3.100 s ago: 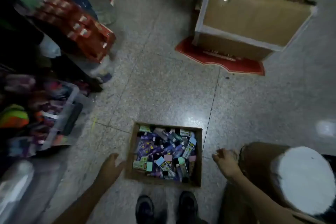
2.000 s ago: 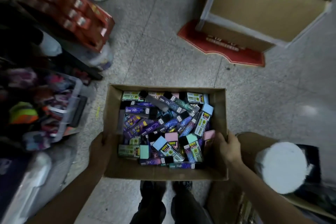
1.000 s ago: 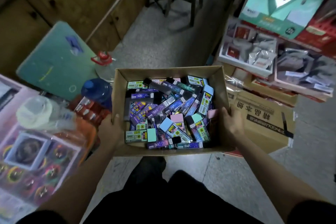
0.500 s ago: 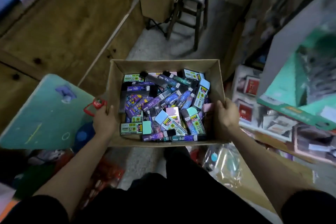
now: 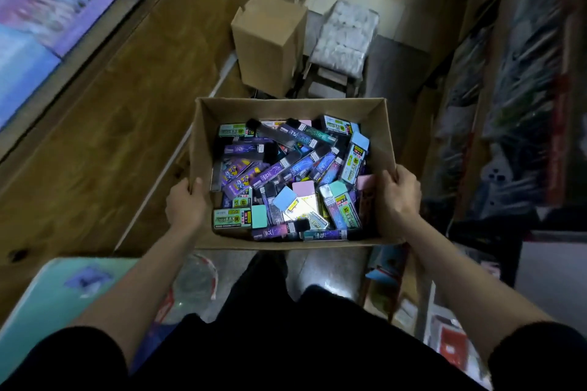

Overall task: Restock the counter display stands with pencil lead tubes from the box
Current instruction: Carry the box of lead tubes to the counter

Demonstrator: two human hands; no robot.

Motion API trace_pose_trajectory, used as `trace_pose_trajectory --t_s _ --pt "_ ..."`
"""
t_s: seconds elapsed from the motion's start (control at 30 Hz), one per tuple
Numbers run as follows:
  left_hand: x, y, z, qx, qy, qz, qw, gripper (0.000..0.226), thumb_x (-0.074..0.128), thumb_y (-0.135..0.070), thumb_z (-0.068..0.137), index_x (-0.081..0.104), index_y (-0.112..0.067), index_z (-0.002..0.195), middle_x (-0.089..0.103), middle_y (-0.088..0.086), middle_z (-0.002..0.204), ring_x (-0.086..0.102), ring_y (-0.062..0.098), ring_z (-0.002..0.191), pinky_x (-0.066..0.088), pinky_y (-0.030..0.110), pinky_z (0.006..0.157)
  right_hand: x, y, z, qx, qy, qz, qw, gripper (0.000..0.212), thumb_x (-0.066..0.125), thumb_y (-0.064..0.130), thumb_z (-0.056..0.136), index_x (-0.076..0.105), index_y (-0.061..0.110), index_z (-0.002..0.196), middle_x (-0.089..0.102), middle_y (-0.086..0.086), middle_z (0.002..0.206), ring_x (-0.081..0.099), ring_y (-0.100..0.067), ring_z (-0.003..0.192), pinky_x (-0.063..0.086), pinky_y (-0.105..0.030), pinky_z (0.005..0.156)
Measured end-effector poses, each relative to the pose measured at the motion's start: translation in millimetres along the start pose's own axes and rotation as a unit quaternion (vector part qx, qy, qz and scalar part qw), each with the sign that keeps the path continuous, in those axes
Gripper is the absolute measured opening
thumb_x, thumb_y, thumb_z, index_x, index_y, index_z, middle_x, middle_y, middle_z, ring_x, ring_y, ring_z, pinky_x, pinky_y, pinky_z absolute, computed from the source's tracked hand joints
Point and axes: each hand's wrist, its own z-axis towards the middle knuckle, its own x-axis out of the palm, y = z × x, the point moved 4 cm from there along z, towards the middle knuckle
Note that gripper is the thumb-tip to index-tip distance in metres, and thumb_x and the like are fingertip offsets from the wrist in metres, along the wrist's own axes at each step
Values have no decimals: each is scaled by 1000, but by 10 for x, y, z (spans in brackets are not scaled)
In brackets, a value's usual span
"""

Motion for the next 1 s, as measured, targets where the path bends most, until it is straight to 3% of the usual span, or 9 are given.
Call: trace_pose_trajectory --t_s 0.17,0.27,0.4,0.5,0.6,0.67,0.83,0.9,1.0 --pt "213 -795 743 11 20 5 1000 27 43 -22 99 52 -2 84 57 31 91 56 42 93 37 39 71 -42 531 1001 -6 3 8 1000 19 49 23 95 61 9 99 67 -13 97 55 -25 80 38 -30 68" --pt "431 -1226 1112 -11 13 -15 1000 34 43 -21 99 43 -1 71 48 22 76 51 38 80 28 34 65 -99 865 1721 -21 10 3 1000 19 48 25 96 61 12 97 67 -11 96 59 -28 85 45 -34 71" --pt "847 -1777 1533 -50 -10 -36 998 38 42 -21 99 35 -14 62 37 6 61 41 25 73 25 31 64 -139 1274 2765 -66 46 -15 997 20 47 24 96 62 13 102 68 -8 97 63 -27 91 51 -42 82" --pt "1129 -2165 1709 -90 -32 -34 995 34 40 -21 100 38 -17 66 39 6 63 45 30 79 17 30 60 -180 1656 3544 -102 72 -57 991 21 47 23 96 62 9 102 67 -12 99 62 -31 92 49 -38 80" --pt "1299 -2541 1830 -127 -60 -37 989 25 41 -21 100 52 -1 88 56 32 99 51 41 103 20 34 67 -213 2069 4203 -138 105 -91 981 23 47 25 96 61 8 103 67 -14 101 62 -34 94 50 -41 80" --pt "1401 -2733 1935 -145 -69 -53 986 24 41 -21 99 54 -1 95 57 33 111 51 42 106 23 33 68 -204 2348 4571 -161 117 -109 974 20 47 24 96 60 9 99 67 -13 98 62 -32 92 46 -35 74" --pt "1555 -3006 2386 -176 -119 -98 972 28 44 -18 98 52 2 81 58 33 93 55 43 94 25 31 66 44 2993 5263 -206 134 -148 958 19 47 23 95 60 9 97 66 -14 99 61 -33 91 45 -35 72" --pt "1587 -3070 2627 -193 -122 -107 968 31 44 -19 98 48 2 76 55 29 85 55 41 90 28 33 66 212 3199 5459 -211 142 -143 957 20 47 23 96 60 11 103 66 -8 97 60 -27 89 48 -36 74" --pt "1574 -3143 2955 -217 -118 -107 963 37 42 -20 99 38 -6 65 48 19 72 49 33 81 24 31 63 402 3479 5676 -222 135 -148 954 14 46 22 96 59 16 95 62 -1 88 55 -16 75 39 -29 62"
